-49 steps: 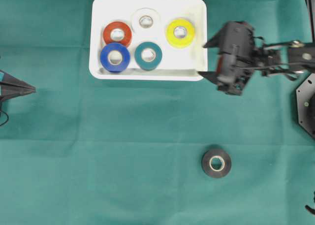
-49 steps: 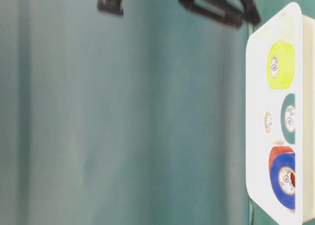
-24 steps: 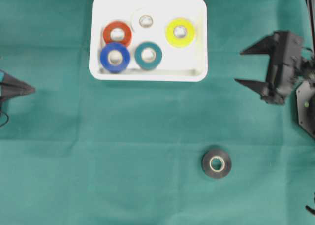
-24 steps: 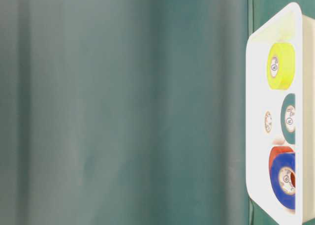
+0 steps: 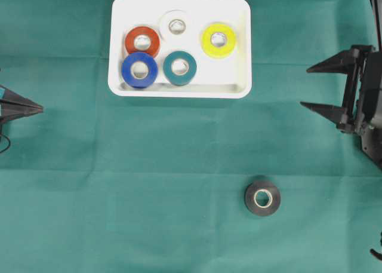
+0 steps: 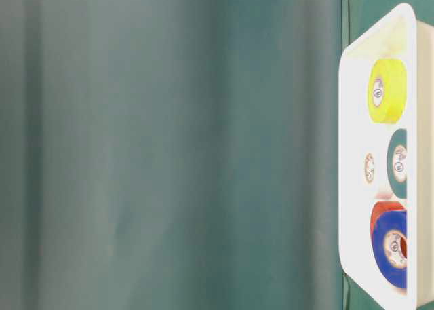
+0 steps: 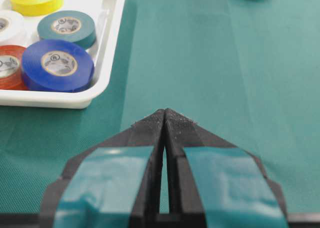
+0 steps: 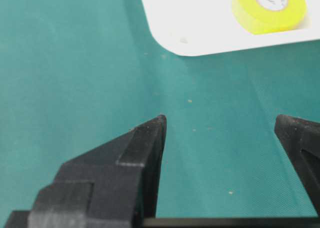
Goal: Put the tape into the white case with the right arm.
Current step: 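Withdraw the right gripper to the right side of the table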
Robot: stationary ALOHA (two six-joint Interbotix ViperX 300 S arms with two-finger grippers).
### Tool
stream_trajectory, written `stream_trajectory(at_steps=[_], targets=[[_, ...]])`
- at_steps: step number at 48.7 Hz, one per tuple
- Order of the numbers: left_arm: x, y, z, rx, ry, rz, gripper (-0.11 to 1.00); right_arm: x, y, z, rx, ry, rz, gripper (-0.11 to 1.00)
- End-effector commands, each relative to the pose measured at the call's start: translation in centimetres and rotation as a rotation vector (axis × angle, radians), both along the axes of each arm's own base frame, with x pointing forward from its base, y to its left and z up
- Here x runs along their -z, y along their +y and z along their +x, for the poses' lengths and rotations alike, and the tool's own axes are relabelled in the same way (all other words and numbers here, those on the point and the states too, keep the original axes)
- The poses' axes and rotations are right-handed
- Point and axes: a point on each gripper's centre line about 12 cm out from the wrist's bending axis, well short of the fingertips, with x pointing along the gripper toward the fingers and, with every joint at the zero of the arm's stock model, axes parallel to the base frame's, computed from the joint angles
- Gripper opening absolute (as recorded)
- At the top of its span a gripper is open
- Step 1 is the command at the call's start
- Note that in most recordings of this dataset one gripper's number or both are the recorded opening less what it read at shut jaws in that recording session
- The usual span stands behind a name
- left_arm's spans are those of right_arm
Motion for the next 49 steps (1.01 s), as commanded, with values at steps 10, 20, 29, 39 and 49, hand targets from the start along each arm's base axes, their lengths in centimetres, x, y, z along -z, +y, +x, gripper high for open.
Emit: stream_trajectory(at_steps=[10, 20, 29, 39, 49], targets=[[-0.5, 0.0, 0.1, -0.001, -0.009, 0.002, 0.0, -0.3, 2.2, 0.6, -0.128, -0.008, 0.004, 0.68], [-0.5, 0.0, 0.1, -0.002, -0.009, 0.0, 0.0, -0.1, 3.4, 0.5, -0.198, 0.01, -0.001, 0.68], [-0.5, 0.0, 0.1, -0.002, -0.009, 0.0, 0.0, 0.4, 4.7, 0.1, -0.271, 0.03, -0.004, 0.68], [-0.4, 0.0, 0.1, -0.001, -0.006, 0.002, 0.0, 0.6, 5.9, -0.1, -0.343, 0.034, -0.004, 0.68], [-0.5, 0.0, 0.1, -0.001, -0.009, 0.002, 0.0, 0.7, 7.1, -0.3, -0.421, 0.035, -0.012, 0.68]])
